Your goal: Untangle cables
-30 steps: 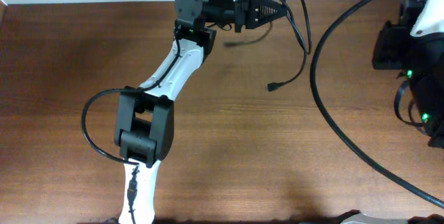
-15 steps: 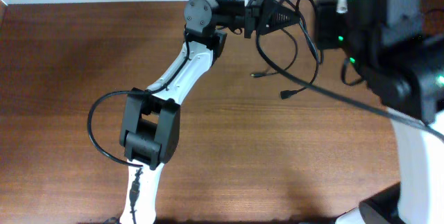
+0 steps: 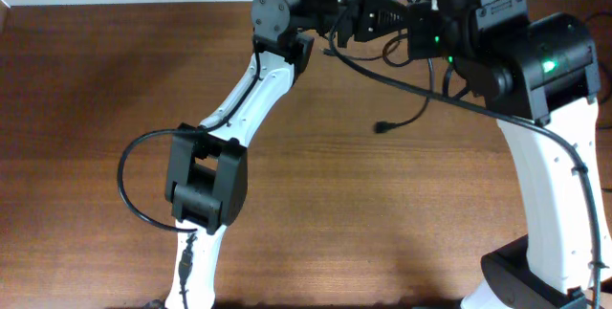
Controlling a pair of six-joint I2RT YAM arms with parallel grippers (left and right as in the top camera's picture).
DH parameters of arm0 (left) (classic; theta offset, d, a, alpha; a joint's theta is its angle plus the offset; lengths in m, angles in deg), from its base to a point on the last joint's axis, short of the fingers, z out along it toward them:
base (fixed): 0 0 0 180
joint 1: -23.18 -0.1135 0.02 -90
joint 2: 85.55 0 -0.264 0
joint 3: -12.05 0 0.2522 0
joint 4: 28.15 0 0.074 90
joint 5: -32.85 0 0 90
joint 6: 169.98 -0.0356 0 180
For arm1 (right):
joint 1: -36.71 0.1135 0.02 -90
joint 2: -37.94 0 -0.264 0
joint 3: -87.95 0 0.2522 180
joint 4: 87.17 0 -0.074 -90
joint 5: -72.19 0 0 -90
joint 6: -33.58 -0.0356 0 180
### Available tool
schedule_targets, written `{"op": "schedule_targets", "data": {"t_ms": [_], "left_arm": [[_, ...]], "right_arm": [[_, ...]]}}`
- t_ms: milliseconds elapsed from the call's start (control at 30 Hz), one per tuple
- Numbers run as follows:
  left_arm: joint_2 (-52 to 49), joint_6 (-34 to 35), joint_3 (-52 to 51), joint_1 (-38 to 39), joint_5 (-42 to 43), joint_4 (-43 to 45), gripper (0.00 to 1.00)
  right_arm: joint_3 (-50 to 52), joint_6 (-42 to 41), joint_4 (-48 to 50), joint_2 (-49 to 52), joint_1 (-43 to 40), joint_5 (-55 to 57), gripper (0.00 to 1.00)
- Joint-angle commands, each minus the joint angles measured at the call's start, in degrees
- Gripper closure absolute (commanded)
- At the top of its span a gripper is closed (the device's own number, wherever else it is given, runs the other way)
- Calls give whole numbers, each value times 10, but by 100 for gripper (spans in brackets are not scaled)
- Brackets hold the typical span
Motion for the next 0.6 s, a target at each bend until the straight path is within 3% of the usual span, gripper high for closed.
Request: {"op": "schedule_targets", "data": {"t_ms": [0, 100, 267, 467, 567], "left_arm": [[1, -22, 11, -9, 10, -12, 100], [0, -40, 11, -22, 13, -62, 100], [0, -60, 11, -46, 50, -70, 100], [-1, -181, 9, -92, 69, -269, 100], [-1, -190, 9, -92, 70, -270, 100]], "right_arm": [[-10, -3, 4, -36, -2, 37, 96], [-13, -5, 6, -71, -2, 64, 96], [-13, -6, 7, -125, -6, 89, 96], [-13, -6, 5, -182, -6, 127, 96], [-12, -10, -4, -179, -6, 109, 96]]}}
